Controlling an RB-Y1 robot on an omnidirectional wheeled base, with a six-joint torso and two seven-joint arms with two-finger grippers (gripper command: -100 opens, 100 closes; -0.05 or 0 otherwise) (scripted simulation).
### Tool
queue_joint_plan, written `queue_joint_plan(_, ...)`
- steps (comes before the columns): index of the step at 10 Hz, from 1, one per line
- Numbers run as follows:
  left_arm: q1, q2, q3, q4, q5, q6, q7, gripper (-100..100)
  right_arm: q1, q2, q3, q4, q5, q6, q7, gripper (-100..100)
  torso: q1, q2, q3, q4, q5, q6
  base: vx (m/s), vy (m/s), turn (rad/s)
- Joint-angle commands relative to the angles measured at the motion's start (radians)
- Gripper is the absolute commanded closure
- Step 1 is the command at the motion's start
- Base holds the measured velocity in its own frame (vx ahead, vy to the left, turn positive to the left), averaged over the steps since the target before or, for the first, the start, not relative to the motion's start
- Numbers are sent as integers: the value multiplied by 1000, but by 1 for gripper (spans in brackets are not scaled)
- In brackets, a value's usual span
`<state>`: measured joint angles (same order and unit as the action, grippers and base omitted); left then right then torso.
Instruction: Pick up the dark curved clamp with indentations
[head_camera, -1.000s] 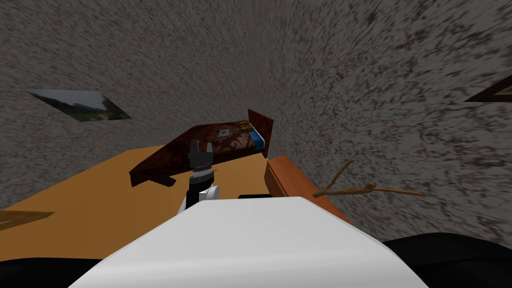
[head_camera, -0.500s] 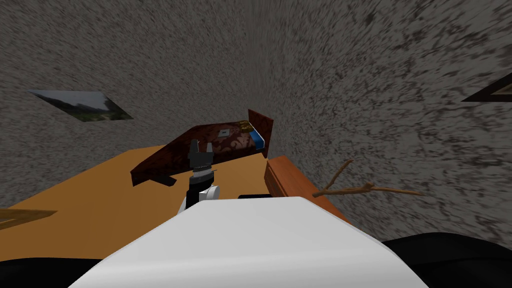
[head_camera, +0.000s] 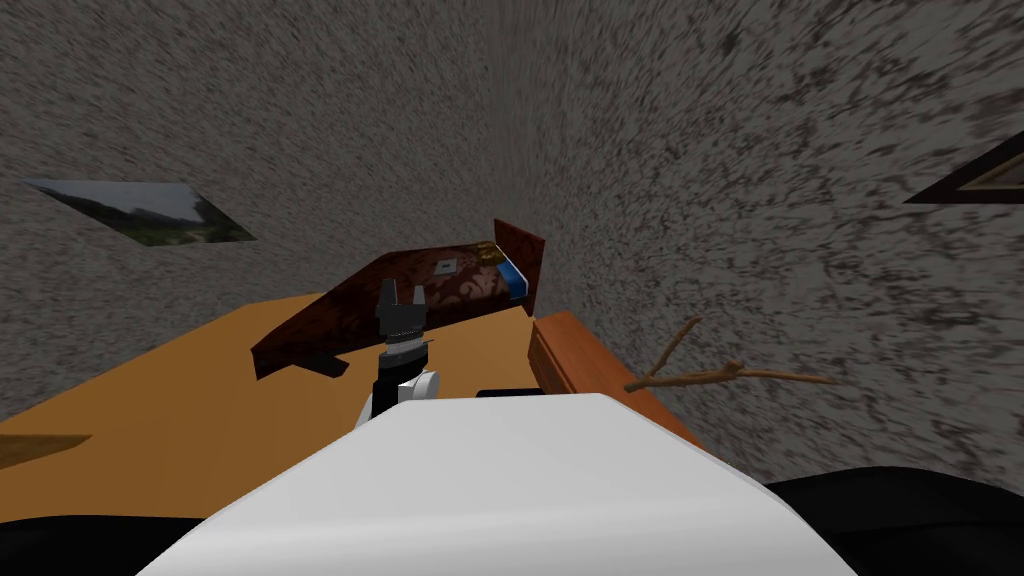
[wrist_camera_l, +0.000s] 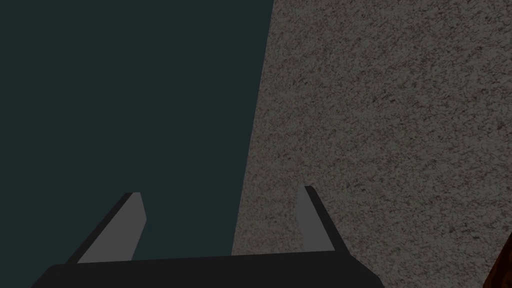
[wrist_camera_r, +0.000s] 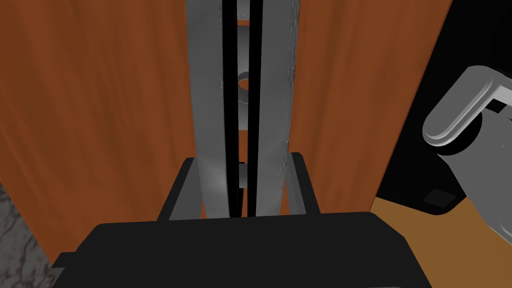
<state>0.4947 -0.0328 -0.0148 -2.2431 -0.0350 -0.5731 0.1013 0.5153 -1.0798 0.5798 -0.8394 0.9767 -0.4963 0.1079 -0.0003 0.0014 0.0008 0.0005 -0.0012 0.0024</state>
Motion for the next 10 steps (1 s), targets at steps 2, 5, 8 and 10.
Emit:
queue_joint_plan(2, 0, 0, 0, 0, 0, 0, 0, 0, -45, -3, 34, 68, -44, -42, 56, 100, 1, -1, 0, 0, 0, 0, 25, 54, -78)
queue_joint_plan(5, 0, 0, 0, 0, 0, 0, 0, 0, -109, -1, 72, 155, -101, -97, 128, 100, -1, 1, 0, 0, 0, 0, 9, 29, -60)
queue_joint_plan(8, 0, 0, 0, 0, 0, 0, 0, 0, -172, 0, 111, 251, -158, -152, 201, 100, 0, 0, 0, 0, 1, 0, 20, 38, -80)
queue_joint_plan(10, 0, 0, 0, 0, 0, 0, 0, 0, -204, 1, 131, 303, -186, -179, 237, 100, 2, 0, 0, 0, 2, 0, 19, 43, -83)
